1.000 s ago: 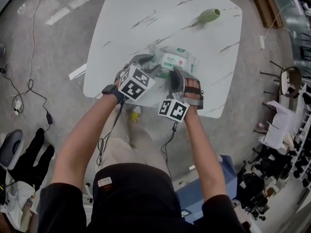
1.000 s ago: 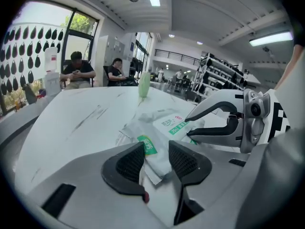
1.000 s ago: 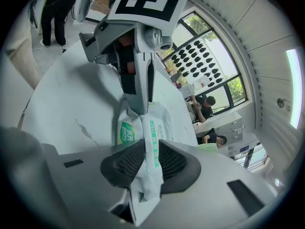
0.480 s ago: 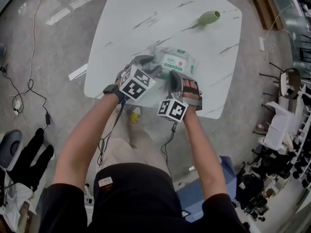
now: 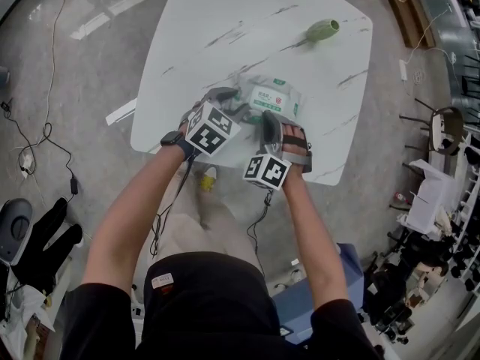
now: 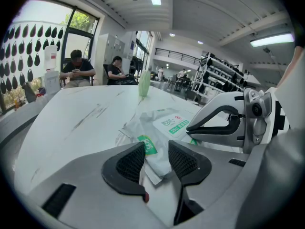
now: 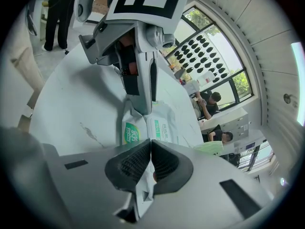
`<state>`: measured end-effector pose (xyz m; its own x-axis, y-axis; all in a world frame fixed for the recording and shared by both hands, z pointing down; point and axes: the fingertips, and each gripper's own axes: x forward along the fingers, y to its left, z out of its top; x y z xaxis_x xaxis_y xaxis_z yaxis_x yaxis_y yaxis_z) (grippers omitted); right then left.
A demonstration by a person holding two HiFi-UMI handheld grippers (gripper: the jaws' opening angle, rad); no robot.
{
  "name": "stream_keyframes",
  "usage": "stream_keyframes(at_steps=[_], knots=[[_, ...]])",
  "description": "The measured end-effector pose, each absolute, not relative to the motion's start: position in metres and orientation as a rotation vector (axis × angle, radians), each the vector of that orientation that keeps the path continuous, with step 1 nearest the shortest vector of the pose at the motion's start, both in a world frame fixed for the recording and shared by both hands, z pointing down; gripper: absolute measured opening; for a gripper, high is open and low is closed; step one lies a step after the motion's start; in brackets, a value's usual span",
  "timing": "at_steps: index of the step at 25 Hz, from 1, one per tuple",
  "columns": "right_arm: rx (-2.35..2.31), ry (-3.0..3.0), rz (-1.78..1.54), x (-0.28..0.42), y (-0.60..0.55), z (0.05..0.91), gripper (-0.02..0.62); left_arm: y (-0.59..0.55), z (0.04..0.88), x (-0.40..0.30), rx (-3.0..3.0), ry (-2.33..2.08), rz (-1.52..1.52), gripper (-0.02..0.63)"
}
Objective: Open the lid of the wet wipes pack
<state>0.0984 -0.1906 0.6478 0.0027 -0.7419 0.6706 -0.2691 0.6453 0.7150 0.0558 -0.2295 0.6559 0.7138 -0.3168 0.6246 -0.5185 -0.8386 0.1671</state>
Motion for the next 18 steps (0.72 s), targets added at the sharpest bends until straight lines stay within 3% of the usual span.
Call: stream_keyframes(at_steps=[18], knots=[[0.848,-1.595,-0.415,0.0988,-0.1907,0.6438,0.009,-0.2301,0.6587,0.0573,2.556,-0.623,0.869,0.176]])
